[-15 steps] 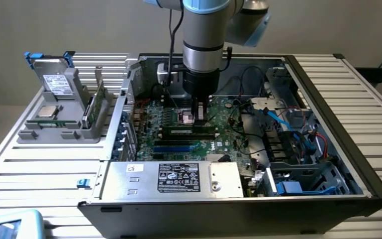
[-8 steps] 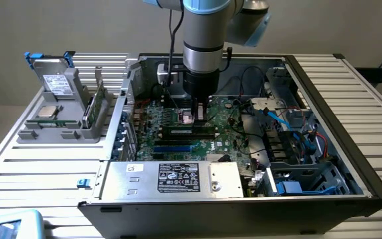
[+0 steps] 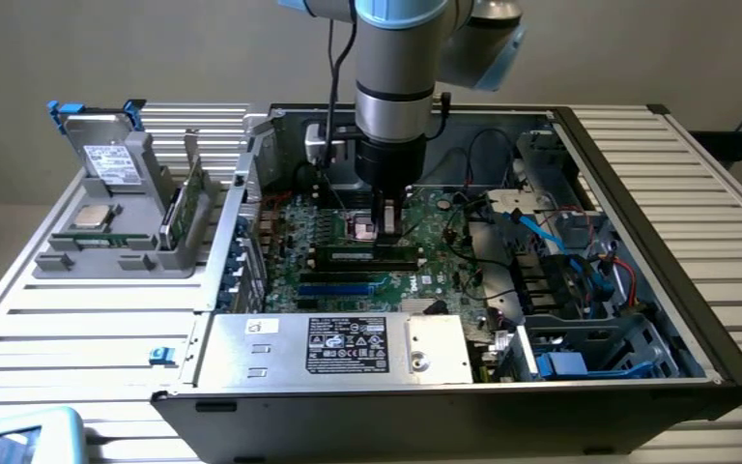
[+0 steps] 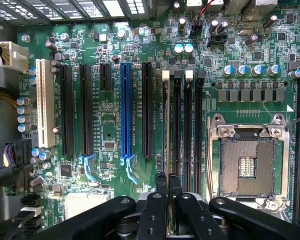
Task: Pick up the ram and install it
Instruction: 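Insert the ram into the slot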
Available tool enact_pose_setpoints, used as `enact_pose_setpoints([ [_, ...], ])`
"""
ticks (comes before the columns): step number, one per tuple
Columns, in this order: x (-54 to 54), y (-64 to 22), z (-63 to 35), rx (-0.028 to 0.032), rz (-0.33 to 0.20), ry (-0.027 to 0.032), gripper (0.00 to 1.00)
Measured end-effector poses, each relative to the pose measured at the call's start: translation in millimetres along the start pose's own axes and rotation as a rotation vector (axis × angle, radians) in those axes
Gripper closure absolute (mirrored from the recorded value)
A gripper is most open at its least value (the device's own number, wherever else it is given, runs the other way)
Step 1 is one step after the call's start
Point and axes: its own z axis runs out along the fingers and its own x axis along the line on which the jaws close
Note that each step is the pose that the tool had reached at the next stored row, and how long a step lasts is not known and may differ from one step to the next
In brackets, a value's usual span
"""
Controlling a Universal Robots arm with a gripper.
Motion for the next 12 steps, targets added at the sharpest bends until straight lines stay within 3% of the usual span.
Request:
enact_pose_setpoints([
  [12,0.4,0.0,0.8,0.0,0.0,0.0001,0.87],
])
